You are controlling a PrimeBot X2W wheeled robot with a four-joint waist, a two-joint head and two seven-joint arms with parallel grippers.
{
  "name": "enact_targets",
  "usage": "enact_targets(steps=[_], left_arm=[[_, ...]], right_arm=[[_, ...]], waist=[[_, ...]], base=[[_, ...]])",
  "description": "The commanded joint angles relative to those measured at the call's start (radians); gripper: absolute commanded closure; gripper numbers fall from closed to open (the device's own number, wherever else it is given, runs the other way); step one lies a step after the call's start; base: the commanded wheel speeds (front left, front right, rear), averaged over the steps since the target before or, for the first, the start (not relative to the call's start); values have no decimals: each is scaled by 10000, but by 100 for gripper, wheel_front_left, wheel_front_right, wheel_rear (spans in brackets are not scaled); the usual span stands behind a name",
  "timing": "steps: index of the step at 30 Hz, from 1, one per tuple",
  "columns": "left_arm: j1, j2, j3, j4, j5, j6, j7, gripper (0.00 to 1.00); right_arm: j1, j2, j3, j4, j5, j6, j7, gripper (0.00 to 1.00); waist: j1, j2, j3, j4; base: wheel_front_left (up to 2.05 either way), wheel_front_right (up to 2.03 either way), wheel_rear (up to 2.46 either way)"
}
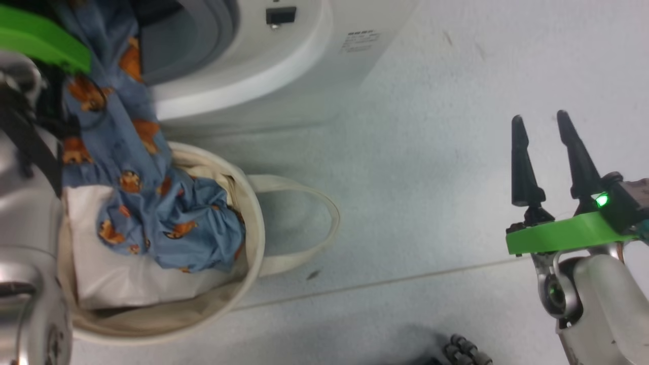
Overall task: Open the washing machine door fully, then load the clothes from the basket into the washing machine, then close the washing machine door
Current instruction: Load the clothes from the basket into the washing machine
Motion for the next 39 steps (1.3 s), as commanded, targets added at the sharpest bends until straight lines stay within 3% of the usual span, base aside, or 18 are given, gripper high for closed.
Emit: enact_targets(steps=[1,3,10,15,21,22,23,30,39], left_arm=[[-376,533,50,-185,146,10,-45,100],[-751,600,52,-375,260,39,-45,100],[-1013,344,1019,-3477,441,17,-45,100],[-931,281,878,-2340,959,-11,-45,100],[-1418,293,188,678,1609,121,234,100],[-1524,262,169,1079,1599,163,383,89],[-1614,238,103,1438,1636,196,582,0],[-1596,208,-82,2209,1639,365,1558,0],[-779,-5,388,2141,837,78,79,0]], right_arm=[[108,-36,23,-370,-78,73,-122,0],[152,10,-104,-495,-125,73,-122,0],[242,127,-507,-879,-299,73,-122,0],[258,228,-428,-878,-334,73,-122,0],[266,246,-369,-825,-334,73,-122,0],[253,255,-354,-820,-329,73,-122,0],[241,258,-337,-806,-325,73,-122,0],[111,275,-212,-630,-242,73,-122,0],[-75,247,34,-332,-86,73,-122,0]], waist=[[-2,0,428,-148],[-2,0,651,-173],[-2,0,1180,-154],[-2,0,1204,-207],[-2,0,1134,-286],[-2,0,1113,-298],[-2,0,1095,-305],[-2,0,716,-269],[-2,0,-142,159]], base=[[0,0,0],[0,0,0],[0,0,0],[0,0,0],[0,0,0],[0,0,0],[0,0,0],[0,0,0],[0,0,0]])
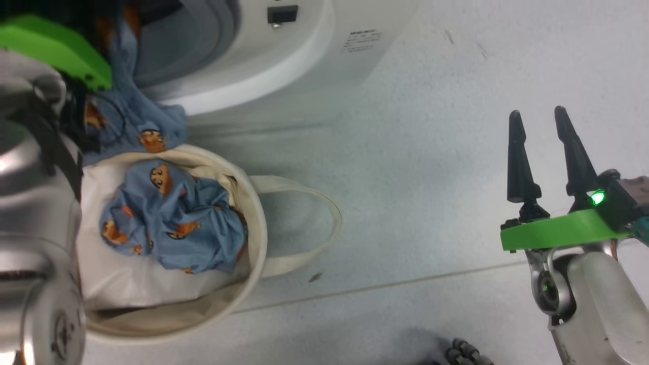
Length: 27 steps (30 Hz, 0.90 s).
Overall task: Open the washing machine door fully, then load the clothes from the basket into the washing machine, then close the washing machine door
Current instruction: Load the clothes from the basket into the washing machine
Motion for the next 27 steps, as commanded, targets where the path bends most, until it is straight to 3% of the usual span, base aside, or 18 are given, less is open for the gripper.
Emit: enact_targets(steps=[1,10,14,27], left_arm=[[302,295,184,-362,-178,-32,-145,0],[3032,-303,-211,-2986,-1067,-154,-211,0],[4452,-243,-147,-4589,-1383,-156,-212,0],[8458,107,2,-7298,-1639,-158,-213,0]], right_arm=[[-45,-48,223,-161,92,73,-122,0],[-157,-31,927,570,483,73,-122,0],[-89,-138,1143,839,593,73,-122,0],[441,-74,1456,919,493,73,-122,0]], waist=[[1,0,-406,236],[1,0,-2051,902],[1,0,-2729,1260],[1,0,-4453,1697]], base=[[0,0,0],[0,0,0],[0,0,0],[0,0,0]])
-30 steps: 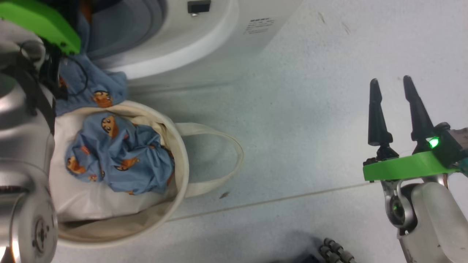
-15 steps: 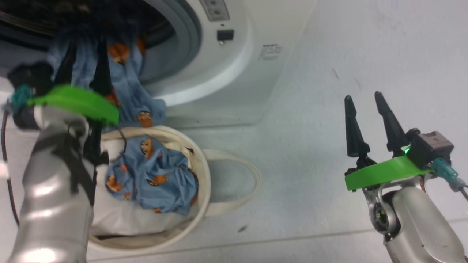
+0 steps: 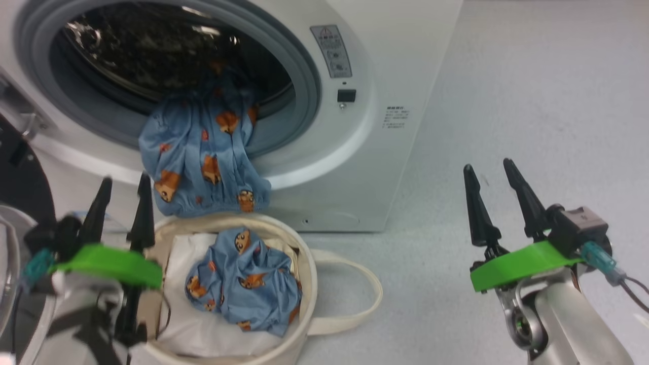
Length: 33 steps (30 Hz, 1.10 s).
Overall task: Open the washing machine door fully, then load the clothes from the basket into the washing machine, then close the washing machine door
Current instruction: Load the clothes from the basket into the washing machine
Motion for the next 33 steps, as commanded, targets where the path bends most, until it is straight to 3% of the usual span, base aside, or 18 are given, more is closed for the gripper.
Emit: enact_targets(steps=[1,9,24,33], left_arm=[[330,427,426,-570,-61,-55,-119,0],[1573,210,1036,-1444,174,-55,-120,0],[1733,-35,1016,-1325,241,-55,-120,0],[860,-16,234,1190,10,-55,-120,0]], right_arm=[[131,5,98,-315,-55,73,-122,0],[456,15,23,-220,-125,73,-122,0],[466,45,90,-192,-103,73,-122,0],[213,44,68,-392,-236,73,-122,0]], waist=[[2,-1,-413,64],[2,-1,-827,53],[2,-1,-713,24],[2,-1,114,-302]], base=[[0,0,0],[0,0,0],[0,0,0],[0,0,0]])
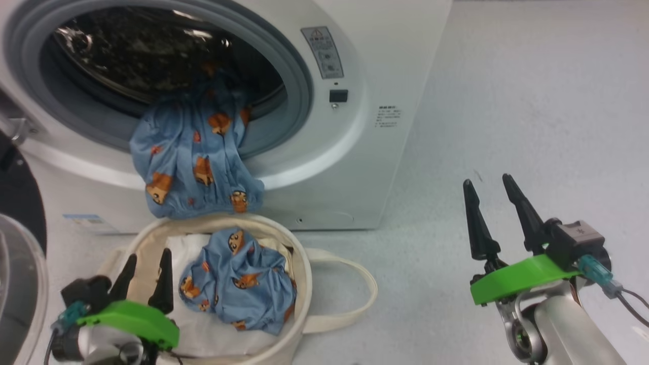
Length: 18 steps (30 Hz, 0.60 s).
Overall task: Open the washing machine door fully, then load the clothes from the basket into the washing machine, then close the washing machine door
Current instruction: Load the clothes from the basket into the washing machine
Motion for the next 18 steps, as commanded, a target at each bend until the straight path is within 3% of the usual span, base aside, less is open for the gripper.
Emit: enact_targets(steps=[1,11,18], left_arm=[[-721,279,246,-82,-61,-55,-120,0],[-2831,539,-97,2251,-202,-55,-120,0],[-3897,914,126,2982,-382,-55,-120,0]], right_arm=[[-337,-24,127,-377,-94,73,-124,0],[-815,-80,-177,-829,-370,73,-124,0],[-1043,-54,-427,-1117,-566,73,-124,0]], waist=[[-1,-1,325,-158],[-1,-1,1897,-815],[-1,-1,2776,-1264]], base=[[0,0,0],[0,0,0],[0,0,0]])
